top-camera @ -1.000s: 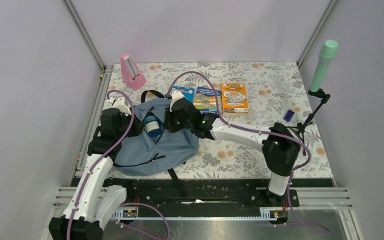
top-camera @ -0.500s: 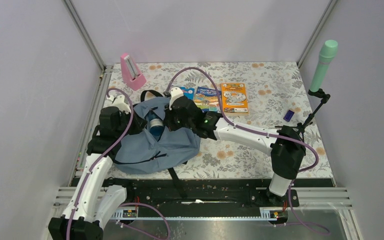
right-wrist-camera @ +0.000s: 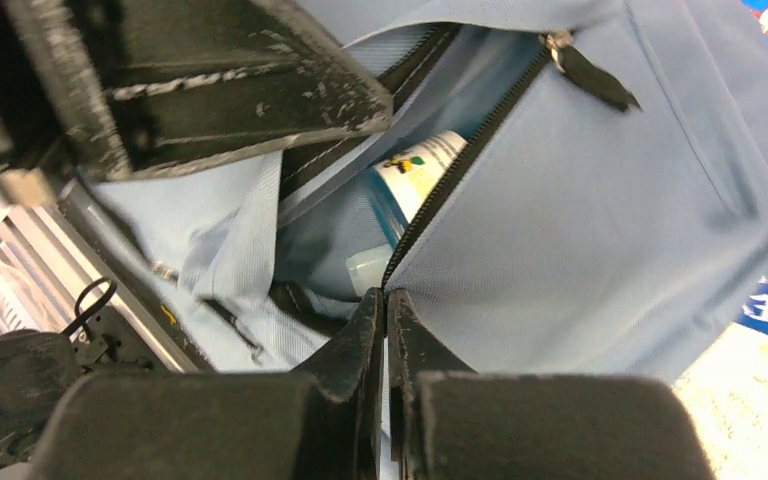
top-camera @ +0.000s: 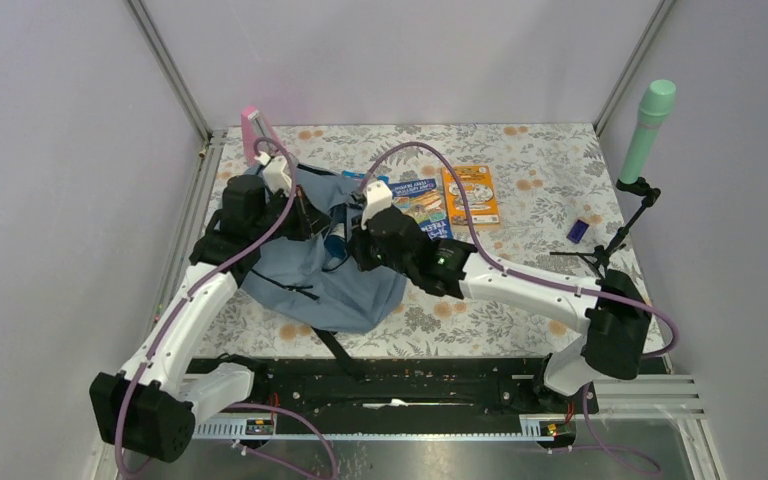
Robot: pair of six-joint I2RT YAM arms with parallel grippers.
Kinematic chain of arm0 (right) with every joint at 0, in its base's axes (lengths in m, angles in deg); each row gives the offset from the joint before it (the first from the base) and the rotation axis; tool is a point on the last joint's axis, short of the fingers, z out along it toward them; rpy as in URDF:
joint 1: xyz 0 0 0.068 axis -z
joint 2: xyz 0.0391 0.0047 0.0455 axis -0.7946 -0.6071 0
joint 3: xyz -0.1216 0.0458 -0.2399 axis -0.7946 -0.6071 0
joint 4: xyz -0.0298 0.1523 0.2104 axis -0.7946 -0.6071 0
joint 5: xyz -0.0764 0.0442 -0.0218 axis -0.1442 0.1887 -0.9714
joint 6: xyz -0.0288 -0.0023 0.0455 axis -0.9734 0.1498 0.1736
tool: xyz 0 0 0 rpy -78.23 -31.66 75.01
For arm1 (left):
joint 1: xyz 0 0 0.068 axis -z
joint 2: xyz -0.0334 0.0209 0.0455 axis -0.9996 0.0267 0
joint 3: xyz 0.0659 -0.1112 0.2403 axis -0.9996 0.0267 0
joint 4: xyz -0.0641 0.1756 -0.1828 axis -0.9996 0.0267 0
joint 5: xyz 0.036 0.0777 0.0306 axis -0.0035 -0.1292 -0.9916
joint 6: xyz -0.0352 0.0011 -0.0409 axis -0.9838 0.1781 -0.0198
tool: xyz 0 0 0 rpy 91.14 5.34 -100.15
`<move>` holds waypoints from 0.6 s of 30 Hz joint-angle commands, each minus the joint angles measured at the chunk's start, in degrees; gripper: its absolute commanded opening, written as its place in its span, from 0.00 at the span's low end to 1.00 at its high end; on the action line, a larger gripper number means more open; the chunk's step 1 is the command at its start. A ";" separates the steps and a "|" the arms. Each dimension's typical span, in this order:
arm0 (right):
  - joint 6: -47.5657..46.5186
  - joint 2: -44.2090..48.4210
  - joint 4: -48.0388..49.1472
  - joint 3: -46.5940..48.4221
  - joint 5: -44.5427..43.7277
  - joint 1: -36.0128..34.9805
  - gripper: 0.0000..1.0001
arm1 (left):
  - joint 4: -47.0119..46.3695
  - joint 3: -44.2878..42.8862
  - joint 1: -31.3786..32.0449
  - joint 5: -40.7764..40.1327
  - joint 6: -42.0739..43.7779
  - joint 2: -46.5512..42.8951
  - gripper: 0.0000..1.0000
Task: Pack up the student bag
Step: Place the stationery in the student bag.
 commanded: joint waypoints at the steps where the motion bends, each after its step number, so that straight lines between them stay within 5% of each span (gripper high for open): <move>1: 4.71 5.22 8.14 -4.16 1.81 -3.88 0.00 | -4.22 -1.98 0.75 2.79 2.29 2.99 0.00; 8: 5.99 5.01 10.21 -4.58 5.02 -4.91 0.00 | 6.42 -7.26 1.45 -0.44 9.39 8.24 0.00; 14: -0.92 7.81 4.86 -4.00 0.68 -3.94 0.61 | 10.16 -6.95 1.45 -5.16 12.87 9.29 0.00; 18: -4.15 9.19 -3.06 -2.93 0.45 0.44 0.77 | 11.10 -6.61 1.45 -4.49 13.61 9.53 0.14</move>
